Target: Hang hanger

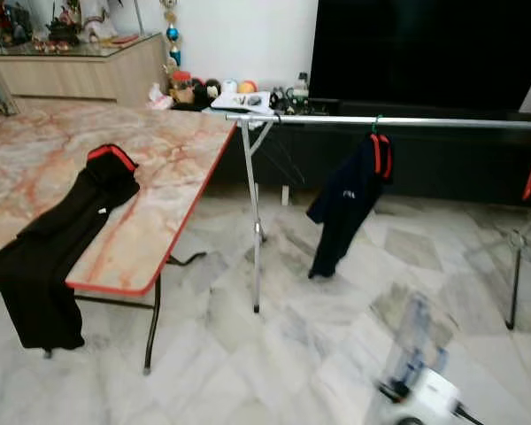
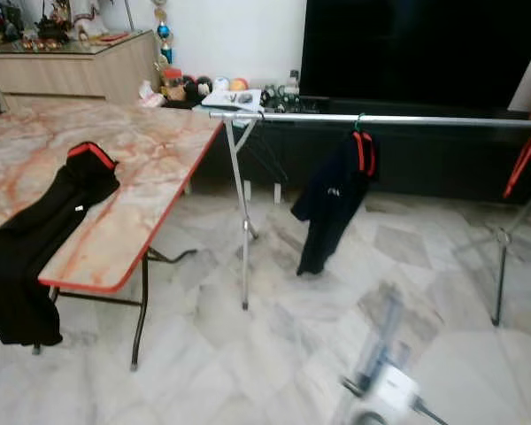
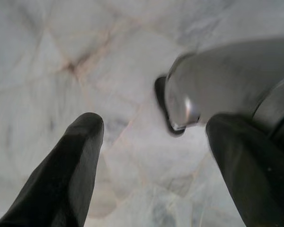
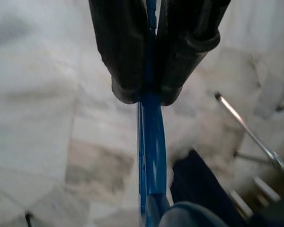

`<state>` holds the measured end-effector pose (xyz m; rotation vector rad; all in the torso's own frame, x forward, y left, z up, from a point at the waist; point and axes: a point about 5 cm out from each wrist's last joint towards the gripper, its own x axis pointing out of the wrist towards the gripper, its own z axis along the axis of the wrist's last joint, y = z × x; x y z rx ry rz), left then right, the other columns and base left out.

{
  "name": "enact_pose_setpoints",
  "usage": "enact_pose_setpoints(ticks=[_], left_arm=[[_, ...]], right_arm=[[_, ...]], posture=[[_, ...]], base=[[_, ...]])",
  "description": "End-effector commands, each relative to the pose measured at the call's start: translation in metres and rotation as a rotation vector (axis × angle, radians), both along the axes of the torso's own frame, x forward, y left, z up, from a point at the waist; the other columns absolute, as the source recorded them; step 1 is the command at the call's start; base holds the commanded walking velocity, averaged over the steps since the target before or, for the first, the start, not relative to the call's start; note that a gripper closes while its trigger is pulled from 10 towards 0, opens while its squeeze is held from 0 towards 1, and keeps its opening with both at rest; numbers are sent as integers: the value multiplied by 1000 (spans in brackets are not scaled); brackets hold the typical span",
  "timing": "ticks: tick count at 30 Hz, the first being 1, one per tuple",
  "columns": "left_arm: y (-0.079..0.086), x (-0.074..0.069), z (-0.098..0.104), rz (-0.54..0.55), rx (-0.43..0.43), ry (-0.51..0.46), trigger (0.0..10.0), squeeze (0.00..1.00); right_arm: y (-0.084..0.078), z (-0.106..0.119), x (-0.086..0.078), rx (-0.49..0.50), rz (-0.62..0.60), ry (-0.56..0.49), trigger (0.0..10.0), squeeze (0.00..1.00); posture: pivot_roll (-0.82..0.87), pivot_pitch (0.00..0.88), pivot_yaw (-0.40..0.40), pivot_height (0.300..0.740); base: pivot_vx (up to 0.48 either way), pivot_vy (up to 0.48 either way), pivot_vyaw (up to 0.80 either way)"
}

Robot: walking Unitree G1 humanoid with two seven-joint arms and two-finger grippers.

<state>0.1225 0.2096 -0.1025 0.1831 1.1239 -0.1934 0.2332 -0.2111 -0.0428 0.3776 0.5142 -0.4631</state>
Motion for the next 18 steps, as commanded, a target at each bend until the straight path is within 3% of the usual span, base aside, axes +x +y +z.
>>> enact_pose_setpoints(ticks=[1, 18], left_arm=[[1, -1, 0, -11, 3, 8, 10000, 0], [-4, 3, 0, -20, -14, -1, 10000, 0]], right_arm=[[16, 2, 7, 23, 30, -20, 10000, 0], [13, 1, 5, 6, 48, -3, 10000, 0]], posture=[[131, 0, -23, 740], [114, 0, -19, 740]], base=[[270, 0, 0], [279, 0, 0]])
